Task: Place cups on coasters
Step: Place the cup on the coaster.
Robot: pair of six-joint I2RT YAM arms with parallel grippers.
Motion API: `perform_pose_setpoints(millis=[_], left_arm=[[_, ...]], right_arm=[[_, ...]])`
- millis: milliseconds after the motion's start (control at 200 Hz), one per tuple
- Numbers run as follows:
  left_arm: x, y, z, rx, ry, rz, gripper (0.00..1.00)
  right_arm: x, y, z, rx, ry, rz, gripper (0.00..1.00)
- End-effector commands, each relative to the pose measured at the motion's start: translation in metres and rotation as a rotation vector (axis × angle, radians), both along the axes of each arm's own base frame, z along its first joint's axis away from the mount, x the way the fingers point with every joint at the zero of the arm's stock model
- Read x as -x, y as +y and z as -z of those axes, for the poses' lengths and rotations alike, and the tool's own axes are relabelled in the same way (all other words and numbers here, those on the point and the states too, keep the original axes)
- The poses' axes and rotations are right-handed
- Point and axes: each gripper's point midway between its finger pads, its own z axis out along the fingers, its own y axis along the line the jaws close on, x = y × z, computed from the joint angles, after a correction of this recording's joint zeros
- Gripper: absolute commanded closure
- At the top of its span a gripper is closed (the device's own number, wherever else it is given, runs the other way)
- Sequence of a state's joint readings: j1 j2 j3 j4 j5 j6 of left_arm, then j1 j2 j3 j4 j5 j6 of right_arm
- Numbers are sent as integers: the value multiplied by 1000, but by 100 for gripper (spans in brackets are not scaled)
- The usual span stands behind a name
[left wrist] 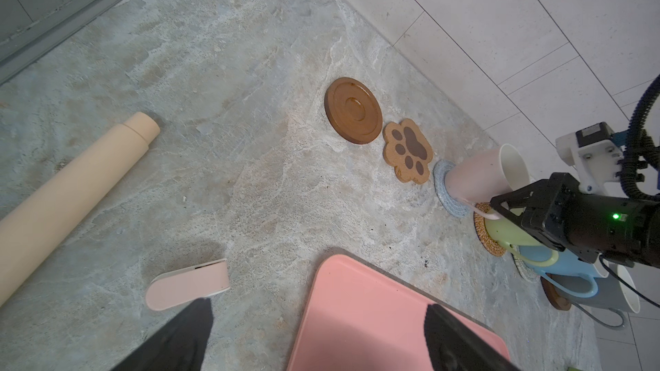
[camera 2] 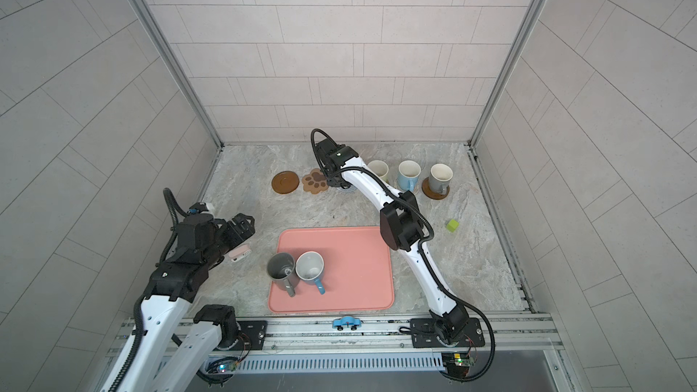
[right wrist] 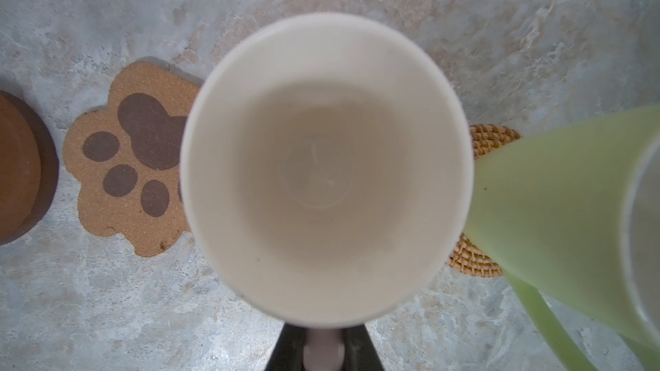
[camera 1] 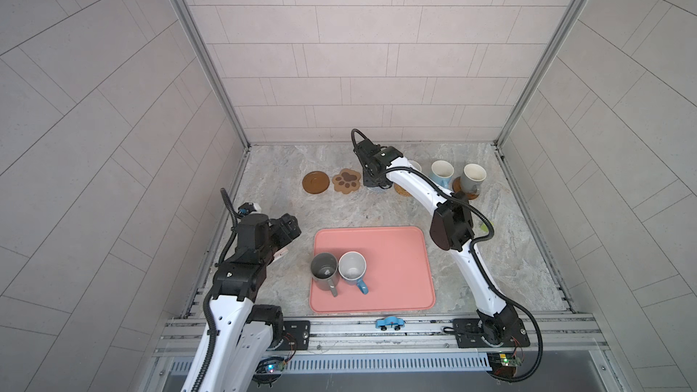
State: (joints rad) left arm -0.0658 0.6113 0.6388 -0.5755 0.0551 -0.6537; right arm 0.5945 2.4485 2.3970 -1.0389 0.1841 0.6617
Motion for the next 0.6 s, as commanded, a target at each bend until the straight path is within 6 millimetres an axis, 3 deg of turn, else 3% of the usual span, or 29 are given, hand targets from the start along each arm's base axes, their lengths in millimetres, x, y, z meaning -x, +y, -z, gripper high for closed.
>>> perform_pose_setpoints(millis=[0, 310, 595], left_arm=[[3, 3, 4, -21, 12, -7, 0], [3, 3, 5, -19, 13, -8, 0], [3, 3, 4, -17, 10, -7, 0]], right_arm=[[-5, -3, -11, 18, -37, 15, 100], [-5, -9, -26, 42, -68, 22, 100], [-2, -9, -22, 65, -59, 16, 100]])
